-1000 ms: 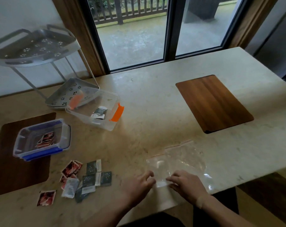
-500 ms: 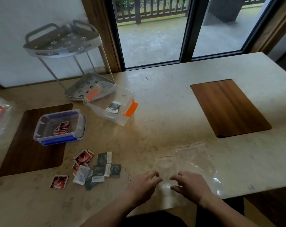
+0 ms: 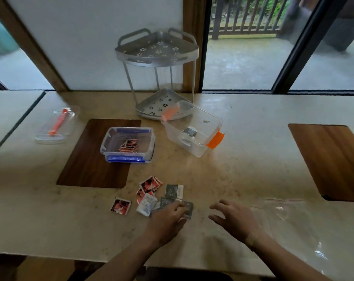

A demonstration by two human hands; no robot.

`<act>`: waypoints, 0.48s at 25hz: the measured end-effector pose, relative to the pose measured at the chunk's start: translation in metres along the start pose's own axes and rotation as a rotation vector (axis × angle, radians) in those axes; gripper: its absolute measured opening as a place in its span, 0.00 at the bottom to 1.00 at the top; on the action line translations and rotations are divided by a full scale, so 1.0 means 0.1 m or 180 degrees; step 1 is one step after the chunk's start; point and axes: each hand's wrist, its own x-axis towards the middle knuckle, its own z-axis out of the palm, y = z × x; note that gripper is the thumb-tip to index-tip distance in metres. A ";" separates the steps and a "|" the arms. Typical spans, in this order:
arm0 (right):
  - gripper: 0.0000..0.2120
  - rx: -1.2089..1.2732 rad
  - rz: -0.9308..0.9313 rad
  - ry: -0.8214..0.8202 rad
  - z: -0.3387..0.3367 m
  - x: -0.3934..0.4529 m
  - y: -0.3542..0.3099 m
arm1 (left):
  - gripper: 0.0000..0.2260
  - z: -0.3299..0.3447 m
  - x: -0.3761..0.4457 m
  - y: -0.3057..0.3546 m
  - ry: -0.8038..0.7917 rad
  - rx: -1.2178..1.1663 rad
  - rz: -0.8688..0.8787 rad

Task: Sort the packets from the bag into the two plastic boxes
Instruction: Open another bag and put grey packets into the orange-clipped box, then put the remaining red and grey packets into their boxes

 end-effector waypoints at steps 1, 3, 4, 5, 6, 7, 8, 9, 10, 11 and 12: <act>0.17 0.0037 -0.0010 -0.0042 0.04 0.09 -0.10 | 0.15 -0.05 -0.08 -0.14 0.0067 -0.0015 -0.0071; 0.16 0.0081 -0.0029 -0.0094 0.12 0.28 -0.33 | 0.15 -0.15 -0.22 -0.43 0.0139 -0.0020 -0.0208; 0.15 0.0189 -0.0032 -0.0130 0.17 0.38 -0.45 | 0.15 -0.20 -0.30 -0.59 0.0166 -0.0024 -0.0295; 0.14 0.0346 -0.0025 -0.0171 0.21 0.47 -0.57 | 0.15 -0.24 -0.36 -0.73 0.0180 -0.0031 -0.0401; 0.14 0.0501 -0.0003 -0.0213 0.26 0.56 -0.68 | 0.15 -0.29 -0.42 -0.86 0.0184 -0.0041 -0.0516; 0.14 0.0631 0.0017 -0.0235 0.30 0.64 -0.78 | 0.15 -0.33 -0.47 -1.00 0.0195 -0.0037 -0.0617; 0.14 0.0731 0.0041 -0.0248 0.34 0.71 -0.87 | 0.15 -0.37 -0.52 -1.11 0.0211 -0.0034 -0.0697; 0.14 0.0786 0.0059 -0.0245 0.38 0.78 -0.96 | 0.14 -0.42 -0.57 -1.23 0.0231 -0.0053 -0.0768; 0.14 0.0805 0.0086 -0.0236 0.41 0.84 -1.03 | 0.14 -0.46 -0.60 -1.33 0.0257 -0.0087 -0.0825; 0.13 0.0790 0.0117 -0.0226 0.43 0.89 -1.10 | 0.14 -0.50 -0.63 -1.43 0.0267 -0.0103 -0.0860; 0.12 0.0740 0.0135 -0.0211 0.45 0.95 -1.15 | 0.14 -0.53 -0.64 -1.53 0.0243 -0.0102 -0.0880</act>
